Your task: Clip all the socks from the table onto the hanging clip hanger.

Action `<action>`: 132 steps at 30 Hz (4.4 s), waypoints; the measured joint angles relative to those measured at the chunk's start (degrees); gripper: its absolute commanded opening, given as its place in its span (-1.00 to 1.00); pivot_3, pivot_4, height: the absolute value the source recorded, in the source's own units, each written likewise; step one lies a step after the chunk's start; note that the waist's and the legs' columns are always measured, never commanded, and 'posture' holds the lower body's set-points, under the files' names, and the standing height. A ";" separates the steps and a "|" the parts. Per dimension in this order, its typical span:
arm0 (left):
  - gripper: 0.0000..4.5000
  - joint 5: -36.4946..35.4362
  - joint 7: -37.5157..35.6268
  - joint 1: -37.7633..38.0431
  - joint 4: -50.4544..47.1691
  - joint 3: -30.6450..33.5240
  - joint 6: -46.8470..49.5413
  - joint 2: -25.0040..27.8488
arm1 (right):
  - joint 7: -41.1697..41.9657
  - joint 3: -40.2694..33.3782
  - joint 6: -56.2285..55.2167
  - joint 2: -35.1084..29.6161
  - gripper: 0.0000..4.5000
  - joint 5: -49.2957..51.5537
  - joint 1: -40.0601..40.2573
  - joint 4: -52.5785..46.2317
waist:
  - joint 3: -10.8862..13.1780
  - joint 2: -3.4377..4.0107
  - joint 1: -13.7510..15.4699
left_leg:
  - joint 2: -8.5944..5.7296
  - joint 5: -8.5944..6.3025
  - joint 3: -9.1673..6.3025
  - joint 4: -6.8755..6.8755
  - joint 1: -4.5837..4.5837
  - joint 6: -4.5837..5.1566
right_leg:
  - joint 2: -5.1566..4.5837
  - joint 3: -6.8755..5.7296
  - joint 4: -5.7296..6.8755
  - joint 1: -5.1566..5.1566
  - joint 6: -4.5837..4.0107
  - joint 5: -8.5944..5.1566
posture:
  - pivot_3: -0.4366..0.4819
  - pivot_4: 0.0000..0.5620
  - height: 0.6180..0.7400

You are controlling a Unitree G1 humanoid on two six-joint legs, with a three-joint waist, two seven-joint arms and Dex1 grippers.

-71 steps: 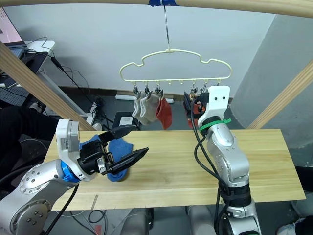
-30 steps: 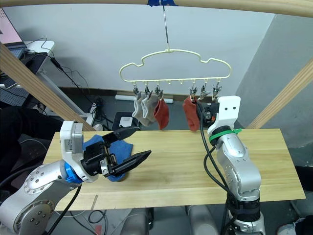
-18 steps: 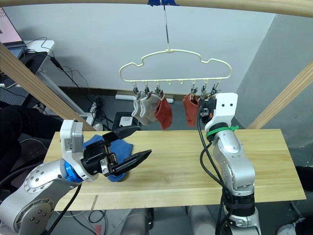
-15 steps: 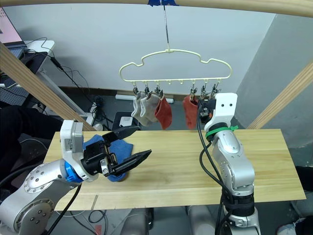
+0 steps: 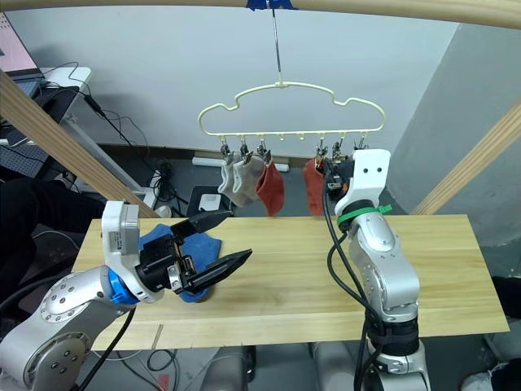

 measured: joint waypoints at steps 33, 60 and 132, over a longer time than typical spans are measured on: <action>1.00 1.02 1.44 -0.01 -0.02 -1.65 -0.88 -0.31 | -3.48 -2.73 -3.80 8.29 -0.05 -1.39 -7.94 9.36 | 0.00 0.00 0.02 | 0.00 0.00 -0.04 0.00 -0.01 0.00 | 0.00 -0.05 0.04 0.00 0.00 0.01 | -0.13 0.05 1.00; 1.00 1.30 1.71 0.42 -0.25 -1.76 -1.02 -0.42 | -3.39 -3.45 -7.42 9.77 -0.13 0.81 -10.21 14.59 | 0.00 0.01 0.07 | 0.00 0.00 -0.08 0.00 -0.02 0.00 | 0.00 -0.09 0.05 0.00 -0.01 0.01 | -0.12 0.06 1.00; -0.98 36.09 -5.54 -7.80 50.28 -12.32 -17.49 -4.28 | 22.54 -7.11 17.36 -17.54 -0.90 20.87 -16.11 13.37 | 0.15 0.15 0.00 | -0.02 0.00 -0.06 0.01 -0.03 0.01 | -0.04 -0.08 0.06 0.03 0.02 0.02 | -0.32 0.10 1.00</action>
